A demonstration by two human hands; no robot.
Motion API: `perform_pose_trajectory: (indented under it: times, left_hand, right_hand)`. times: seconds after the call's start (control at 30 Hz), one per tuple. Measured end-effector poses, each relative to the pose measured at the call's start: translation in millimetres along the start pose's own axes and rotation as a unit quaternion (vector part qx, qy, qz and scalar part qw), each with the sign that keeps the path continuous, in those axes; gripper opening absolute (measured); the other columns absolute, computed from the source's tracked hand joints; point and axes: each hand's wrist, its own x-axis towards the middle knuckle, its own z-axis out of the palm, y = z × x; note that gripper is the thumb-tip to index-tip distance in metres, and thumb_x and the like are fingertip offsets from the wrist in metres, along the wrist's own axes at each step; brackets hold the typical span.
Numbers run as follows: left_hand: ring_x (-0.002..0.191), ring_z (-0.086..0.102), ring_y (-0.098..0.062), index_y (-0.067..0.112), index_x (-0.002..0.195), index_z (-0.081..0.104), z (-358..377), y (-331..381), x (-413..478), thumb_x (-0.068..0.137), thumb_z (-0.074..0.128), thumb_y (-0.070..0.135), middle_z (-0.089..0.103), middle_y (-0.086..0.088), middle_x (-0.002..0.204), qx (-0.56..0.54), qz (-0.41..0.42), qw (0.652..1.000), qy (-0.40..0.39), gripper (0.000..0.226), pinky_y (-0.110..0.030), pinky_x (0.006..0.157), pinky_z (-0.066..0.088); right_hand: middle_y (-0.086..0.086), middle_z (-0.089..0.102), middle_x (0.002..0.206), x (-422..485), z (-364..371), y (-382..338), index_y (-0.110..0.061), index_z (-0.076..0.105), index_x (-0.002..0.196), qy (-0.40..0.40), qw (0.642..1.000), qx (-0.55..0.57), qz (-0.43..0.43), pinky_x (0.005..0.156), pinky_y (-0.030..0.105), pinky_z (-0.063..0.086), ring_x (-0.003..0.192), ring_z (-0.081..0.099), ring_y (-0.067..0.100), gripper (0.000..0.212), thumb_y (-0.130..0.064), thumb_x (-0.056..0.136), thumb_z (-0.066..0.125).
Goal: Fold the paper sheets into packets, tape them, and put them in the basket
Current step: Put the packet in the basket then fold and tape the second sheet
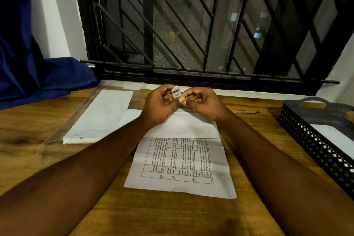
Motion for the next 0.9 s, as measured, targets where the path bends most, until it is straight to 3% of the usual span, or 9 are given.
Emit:
perform_pose_trajectory:
  times: [0.1, 0.2, 0.3, 0.4, 0.53, 0.63, 0.73, 0.83, 0.9]
  left_hand:
    - [0.096, 0.070, -0.007, 0.017, 0.117, 0.067, -2, -5, 0, 0.075, 0.091, 0.022, 0.073, 0.003, 0.107, 0.044, 0.041, 0.998, 0.015, 0.048, -0.019, 0.082, 0.057]
    - [0.097, 0.068, -0.011, 0.021, 0.114, 0.068, -3, -7, 1, 0.073, 0.092, 0.019, 0.070, 0.003, 0.109, 0.077, 0.059, 0.994, 0.042, 0.047, -0.029, 0.082, 0.060]
    - [0.098, 0.066, -0.013, 0.021, 0.113, 0.069, -4, -10, 2, 0.072, 0.091, 0.011, 0.067, 0.002, 0.111, 0.106, 0.075, 0.990, 0.058, 0.047, -0.036, 0.083, 0.060]
    - [0.097, 0.065, -0.012, 0.016, 0.112, 0.071, -4, -11, 2, 0.071, 0.090, 0.006, 0.067, 0.000, 0.111, 0.116, 0.084, 0.987, 0.066, 0.046, -0.034, 0.084, 0.059]
    - [0.096, 0.065, -0.013, 0.016, 0.112, 0.071, -4, -9, 1, 0.070, 0.094, 0.014, 0.067, 0.001, 0.110, 0.114, 0.077, 0.989, 0.061, 0.048, -0.026, 0.082, 0.058]
    - [0.096, 0.065, -0.013, 0.018, 0.111, 0.071, -3, -8, 0, 0.069, 0.093, 0.012, 0.068, 0.002, 0.110, 0.128, 0.077, 0.987, 0.052, 0.048, -0.026, 0.082, 0.058]
    - [0.096, 0.065, -0.008, 0.018, 0.110, 0.071, -3, -7, -1, 0.069, 0.094, 0.010, 0.068, 0.003, 0.110, 0.131, 0.071, 0.987, 0.056, 0.047, -0.018, 0.082, 0.056]
    - [0.096, 0.066, -0.003, 0.019, 0.111, 0.071, -5, -6, -1, 0.070, 0.094, 0.015, 0.070, 0.006, 0.108, 0.107, 0.053, 0.991, 0.058, 0.047, -0.017, 0.081, 0.056]
    - [0.094, 0.067, 0.002, 0.021, 0.112, 0.070, -4, -4, -2, 0.071, 0.094, 0.018, 0.071, 0.011, 0.105, 0.080, 0.027, 0.995, 0.057, 0.047, -0.014, 0.078, 0.056]
  right_hand:
    - [0.008, 0.077, 0.105, 0, -3, -2, -0.016, 0.075, 0.117, 0.040, 0.999, 0.000, 0.014, 0.087, 0.053, 0.064, 0.096, 0.077, 0.029, 0.032, -0.009, 0.087, 0.085]
    - [0.009, 0.073, 0.109, 0, -6, -7, -0.026, 0.073, 0.125, 0.057, 0.998, -0.010, -0.005, 0.080, 0.054, 0.063, 0.078, 0.070, 0.032, 0.046, -0.008, 0.084, 0.087]
    - [0.000, 0.073, 0.112, 2, -6, -12, -0.027, 0.074, 0.126, 0.026, 0.994, -0.084, -0.069, 0.077, 0.044, 0.062, 0.082, 0.071, 0.023, 0.051, -0.018, 0.079, 0.092]
    - [-0.004, 0.076, 0.112, 3, 0, -16, -0.019, 0.078, 0.119, 0.006, 0.981, -0.150, -0.125, 0.080, 0.024, 0.060, 0.097, 0.072, 0.011, 0.039, -0.017, 0.082, 0.090]
    - [-0.007, 0.075, 0.100, 4, -1, -15, -0.017, 0.080, 0.105, 0.035, 0.973, -0.190, -0.125, 0.074, 0.013, 0.052, 0.091, 0.069, 0.005, 0.014, -0.016, 0.092, 0.081]
    - [-0.005, 0.076, 0.099, 4, -1, -16, -0.012, 0.079, 0.103, 0.066, 0.979, -0.153, -0.115, 0.076, 0.013, 0.053, 0.091, 0.070, 0.005, 0.010, -0.010, 0.094, 0.077]
    - [0.001, 0.077, 0.099, 6, -2, -18, -0.005, 0.078, 0.105, 0.122, 0.987, -0.060, -0.084, 0.080, 0.023, 0.058, 0.089, 0.070, 0.005, 0.011, -0.010, 0.095, 0.076]
    - [0.013, 0.076, 0.097, 6, -6, -23, 0.000, 0.076, 0.109, 0.172, 0.984, 0.050, -0.017, 0.078, 0.027, 0.062, 0.082, 0.070, 0.010, 0.019, -0.013, 0.096, 0.077]
    - [0.010, 0.073, 0.094, 5, -5, -23, -0.001, 0.075, 0.111, 0.160, 0.979, 0.116, 0.057, 0.072, 0.027, 0.062, 0.078, 0.070, 0.013, 0.022, -0.017, 0.096, 0.077]
